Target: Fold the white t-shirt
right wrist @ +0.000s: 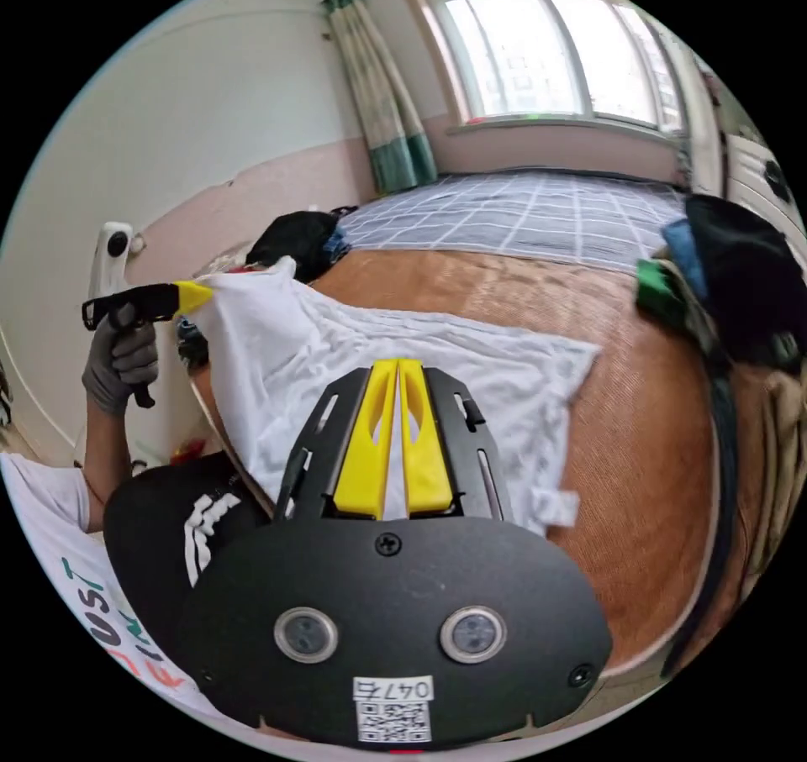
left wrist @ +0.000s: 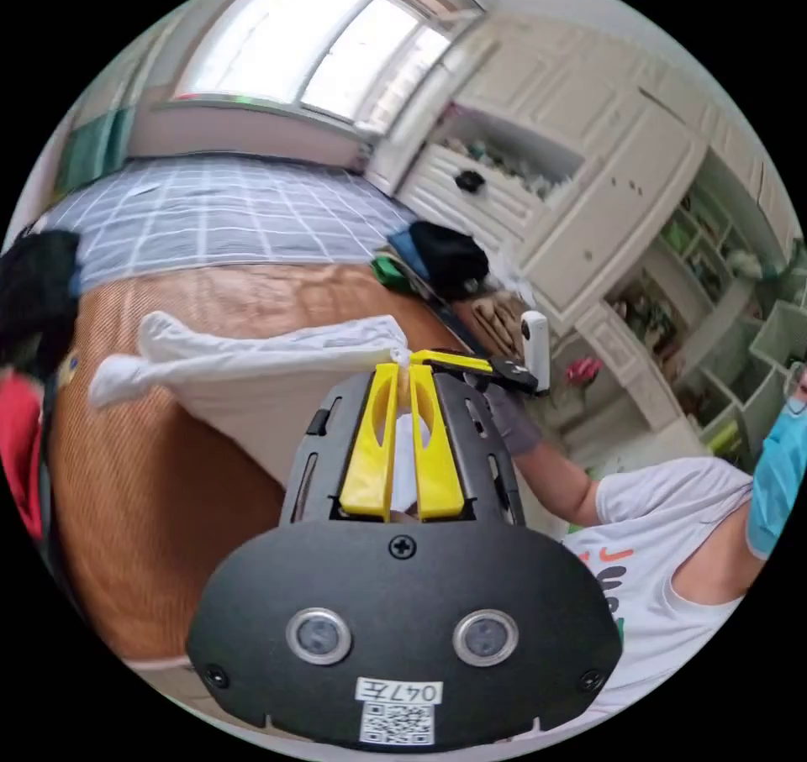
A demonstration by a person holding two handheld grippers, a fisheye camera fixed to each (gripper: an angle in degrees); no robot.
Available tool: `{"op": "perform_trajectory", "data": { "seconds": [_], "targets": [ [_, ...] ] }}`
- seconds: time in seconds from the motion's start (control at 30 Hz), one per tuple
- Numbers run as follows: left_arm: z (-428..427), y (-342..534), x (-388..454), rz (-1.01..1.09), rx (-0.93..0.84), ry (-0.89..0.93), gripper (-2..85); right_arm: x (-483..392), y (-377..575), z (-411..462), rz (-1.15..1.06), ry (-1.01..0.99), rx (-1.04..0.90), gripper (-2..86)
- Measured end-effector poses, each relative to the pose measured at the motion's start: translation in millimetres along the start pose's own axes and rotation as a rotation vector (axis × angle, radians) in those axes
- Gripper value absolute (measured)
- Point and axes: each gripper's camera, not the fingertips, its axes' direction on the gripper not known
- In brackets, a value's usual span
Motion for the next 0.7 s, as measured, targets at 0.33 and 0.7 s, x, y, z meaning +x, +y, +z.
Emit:
{"op": "perform_trajectory", "data": {
  "seconds": [0.33, 0.7],
  "targets": [
    [260, -137, 132, 0.199, -0.664, 0.140, 16.6, 68, 150, -96, 0.246, 0.078, -0.061, 1.7],
    [71, -148, 45, -0.212, -0.095, -0.095, 11.9, 29, 140, -79, -0.058, -0.039, -0.099, 3.8]
  ]
}}
